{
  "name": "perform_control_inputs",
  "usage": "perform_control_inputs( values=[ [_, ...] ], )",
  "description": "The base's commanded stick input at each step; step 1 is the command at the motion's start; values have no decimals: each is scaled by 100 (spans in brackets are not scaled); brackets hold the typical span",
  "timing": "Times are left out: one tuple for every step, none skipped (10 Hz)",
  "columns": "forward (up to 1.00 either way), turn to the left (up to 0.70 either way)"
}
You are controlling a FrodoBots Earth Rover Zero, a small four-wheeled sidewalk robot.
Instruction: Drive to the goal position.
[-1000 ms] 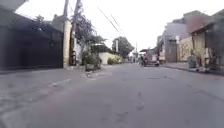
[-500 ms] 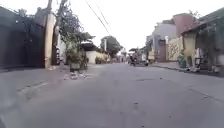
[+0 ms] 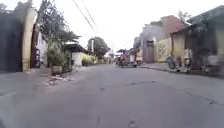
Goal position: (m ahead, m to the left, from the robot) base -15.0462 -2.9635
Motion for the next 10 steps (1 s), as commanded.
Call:
perform_control_inputs(
  values=[
    [100,4],
    [100,4],
    [100,4],
    [100,4],
    [100,4],
    [100,4],
    [100,4],
    [100,4],
    [100,4],
    [100,4]
  ],
)
